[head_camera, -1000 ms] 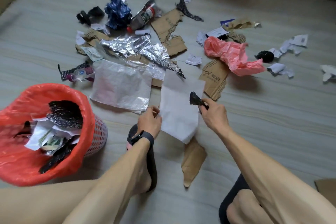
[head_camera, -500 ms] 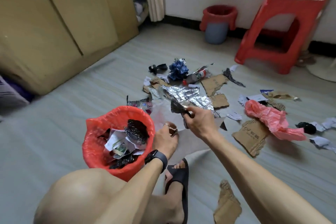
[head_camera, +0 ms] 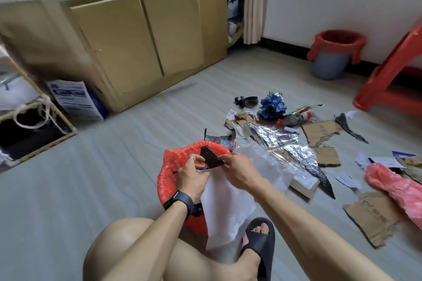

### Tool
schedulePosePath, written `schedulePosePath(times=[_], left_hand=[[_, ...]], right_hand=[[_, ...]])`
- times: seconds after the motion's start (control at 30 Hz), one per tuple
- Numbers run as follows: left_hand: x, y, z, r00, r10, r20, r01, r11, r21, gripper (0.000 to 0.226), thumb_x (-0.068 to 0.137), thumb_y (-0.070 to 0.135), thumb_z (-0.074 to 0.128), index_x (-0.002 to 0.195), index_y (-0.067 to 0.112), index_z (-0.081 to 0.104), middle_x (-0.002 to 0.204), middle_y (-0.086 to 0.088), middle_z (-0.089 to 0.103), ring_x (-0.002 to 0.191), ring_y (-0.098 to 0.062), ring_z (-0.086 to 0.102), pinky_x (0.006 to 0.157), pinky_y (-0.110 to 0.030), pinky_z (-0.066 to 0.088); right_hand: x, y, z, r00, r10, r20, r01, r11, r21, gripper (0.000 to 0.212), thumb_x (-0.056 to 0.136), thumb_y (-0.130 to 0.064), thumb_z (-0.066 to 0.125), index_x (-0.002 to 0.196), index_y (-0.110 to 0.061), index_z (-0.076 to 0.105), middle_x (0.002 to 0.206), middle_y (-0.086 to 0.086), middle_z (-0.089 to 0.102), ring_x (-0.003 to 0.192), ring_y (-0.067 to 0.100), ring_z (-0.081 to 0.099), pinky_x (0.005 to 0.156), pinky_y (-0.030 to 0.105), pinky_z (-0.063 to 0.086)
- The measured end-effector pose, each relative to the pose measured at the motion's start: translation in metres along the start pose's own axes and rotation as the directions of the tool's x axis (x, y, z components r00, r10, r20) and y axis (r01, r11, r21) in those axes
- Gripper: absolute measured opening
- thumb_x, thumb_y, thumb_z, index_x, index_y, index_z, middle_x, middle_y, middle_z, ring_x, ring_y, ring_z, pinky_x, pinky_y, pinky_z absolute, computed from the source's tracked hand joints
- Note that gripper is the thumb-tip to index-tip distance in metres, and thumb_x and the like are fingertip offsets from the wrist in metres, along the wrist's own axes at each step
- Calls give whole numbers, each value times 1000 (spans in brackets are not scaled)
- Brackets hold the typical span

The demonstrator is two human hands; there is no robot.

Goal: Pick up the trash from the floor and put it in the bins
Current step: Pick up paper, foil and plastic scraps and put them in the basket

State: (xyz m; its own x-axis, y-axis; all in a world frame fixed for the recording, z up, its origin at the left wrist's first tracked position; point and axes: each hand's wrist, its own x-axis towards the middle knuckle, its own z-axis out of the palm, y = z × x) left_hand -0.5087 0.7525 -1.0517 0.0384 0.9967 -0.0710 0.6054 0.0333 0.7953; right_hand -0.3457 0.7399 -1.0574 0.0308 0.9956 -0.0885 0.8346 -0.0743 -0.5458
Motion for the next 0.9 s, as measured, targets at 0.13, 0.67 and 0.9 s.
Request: schedulePosePath(times=[0.13,0.67,0.9], left_hand=[[7,-17,-30,999,-35,-27,35,999,34,31,76,13,74,94,31,57,86,10,66,80,-2,63,61,-6,39],[34,-39,-21,978,-129,164,91,971,219,41,78,28,71,116,18,60,118,-5,57,111,-23,56,93,-26,42],[31,39,31,915,30,402,-124,970,208,36,77,37,73,108,22,64,104,3,67,102,-18,63,88,-26,47]], right_hand=[[8,-13,12,997,-58,41,58,998,1,60,94,-17,54,151,-29,38,144,6,51,133,28,45,104,37,42],[4,32,4,991,113,69,-98,977,-191,21,91,-30,49,94,-24,69,95,6,73,94,32,62,73,33,48],[-48,85,-75,939,340,-49,-341,940,-4,15,89,-35,62,97,-27,72,98,3,72,83,21,64,71,30,51]])
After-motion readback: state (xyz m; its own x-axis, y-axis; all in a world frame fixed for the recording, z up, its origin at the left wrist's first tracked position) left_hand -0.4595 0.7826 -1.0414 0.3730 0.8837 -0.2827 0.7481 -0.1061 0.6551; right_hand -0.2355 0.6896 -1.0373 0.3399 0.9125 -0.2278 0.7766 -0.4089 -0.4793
